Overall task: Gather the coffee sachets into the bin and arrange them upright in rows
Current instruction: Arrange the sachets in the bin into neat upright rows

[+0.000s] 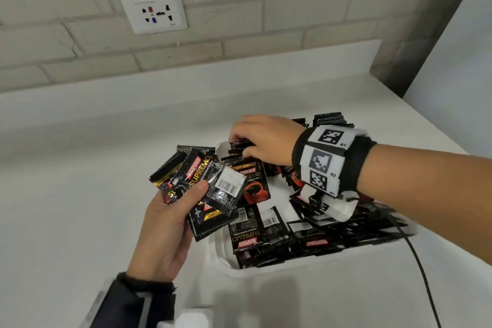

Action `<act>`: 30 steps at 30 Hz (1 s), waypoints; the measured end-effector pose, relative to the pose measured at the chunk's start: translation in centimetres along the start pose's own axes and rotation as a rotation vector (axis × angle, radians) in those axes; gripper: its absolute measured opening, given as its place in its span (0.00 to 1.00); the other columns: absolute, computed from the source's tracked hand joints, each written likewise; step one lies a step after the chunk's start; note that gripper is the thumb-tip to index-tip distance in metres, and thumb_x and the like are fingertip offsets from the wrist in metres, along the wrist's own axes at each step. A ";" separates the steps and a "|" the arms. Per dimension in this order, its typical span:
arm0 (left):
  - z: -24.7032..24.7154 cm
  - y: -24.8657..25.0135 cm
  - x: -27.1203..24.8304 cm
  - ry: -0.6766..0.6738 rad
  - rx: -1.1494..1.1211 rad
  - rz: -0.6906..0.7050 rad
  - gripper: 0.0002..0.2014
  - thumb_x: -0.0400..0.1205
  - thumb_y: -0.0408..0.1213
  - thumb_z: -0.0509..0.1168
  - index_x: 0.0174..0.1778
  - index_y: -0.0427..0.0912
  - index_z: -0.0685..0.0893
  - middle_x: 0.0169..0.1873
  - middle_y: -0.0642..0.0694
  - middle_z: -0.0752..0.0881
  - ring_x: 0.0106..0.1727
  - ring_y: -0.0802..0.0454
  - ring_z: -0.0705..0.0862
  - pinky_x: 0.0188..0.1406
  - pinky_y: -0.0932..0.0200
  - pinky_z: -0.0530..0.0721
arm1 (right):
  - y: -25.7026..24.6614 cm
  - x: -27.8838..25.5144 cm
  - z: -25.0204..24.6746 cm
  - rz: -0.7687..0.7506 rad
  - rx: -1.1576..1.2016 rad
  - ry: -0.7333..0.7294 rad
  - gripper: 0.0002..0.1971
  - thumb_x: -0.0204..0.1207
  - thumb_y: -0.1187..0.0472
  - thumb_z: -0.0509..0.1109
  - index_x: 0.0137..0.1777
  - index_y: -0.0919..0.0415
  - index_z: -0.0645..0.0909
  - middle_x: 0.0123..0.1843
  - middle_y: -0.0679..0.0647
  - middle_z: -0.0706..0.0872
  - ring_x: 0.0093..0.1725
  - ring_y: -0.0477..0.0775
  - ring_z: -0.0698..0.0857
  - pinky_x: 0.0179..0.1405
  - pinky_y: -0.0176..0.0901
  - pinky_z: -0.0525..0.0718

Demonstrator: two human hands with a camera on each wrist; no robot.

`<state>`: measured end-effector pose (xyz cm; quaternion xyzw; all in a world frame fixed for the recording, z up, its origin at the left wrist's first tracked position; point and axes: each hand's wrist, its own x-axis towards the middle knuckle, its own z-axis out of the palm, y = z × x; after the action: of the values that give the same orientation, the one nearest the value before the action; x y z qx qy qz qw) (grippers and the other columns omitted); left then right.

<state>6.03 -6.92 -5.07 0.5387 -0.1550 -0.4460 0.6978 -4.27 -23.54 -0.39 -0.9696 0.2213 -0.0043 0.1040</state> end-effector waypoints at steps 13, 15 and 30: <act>3.5 -0.4 -0.4 -0.072 -0.029 0.123 0.17 0.66 0.32 0.69 0.52 0.42 0.84 0.46 0.41 0.91 0.44 0.48 0.90 0.38 0.55 0.90 | -0.4 -5.7 -0.7 0.405 1.207 -0.027 0.07 0.71 0.68 0.73 0.44 0.60 0.77 0.37 0.55 0.85 0.28 0.44 0.84 0.24 0.31 0.83; 3.3 -0.4 -0.5 -0.057 -0.045 0.126 0.14 0.66 0.31 0.69 0.48 0.45 0.85 0.44 0.43 0.91 0.43 0.49 0.90 0.37 0.55 0.90 | 0.1 -6.0 -0.9 0.449 1.317 0.115 0.08 0.71 0.70 0.72 0.45 0.63 0.76 0.41 0.56 0.85 0.33 0.45 0.85 0.31 0.34 0.85; 3.9 -0.6 -1.0 -0.104 -0.060 0.172 0.22 0.67 0.34 0.69 0.58 0.36 0.82 0.43 0.42 0.90 0.41 0.50 0.89 0.37 0.57 0.88 | -2.5 -7.8 1.6 -0.408 -0.100 0.459 0.10 0.71 0.69 0.59 0.41 0.63 0.82 0.41 0.56 0.82 0.40 0.51 0.71 0.39 0.38 0.66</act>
<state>2.52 -8.57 -3.90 0.4783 -0.2232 -0.4164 0.7403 -10.17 -17.67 -1.13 -0.9717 0.0397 -0.2331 0.0004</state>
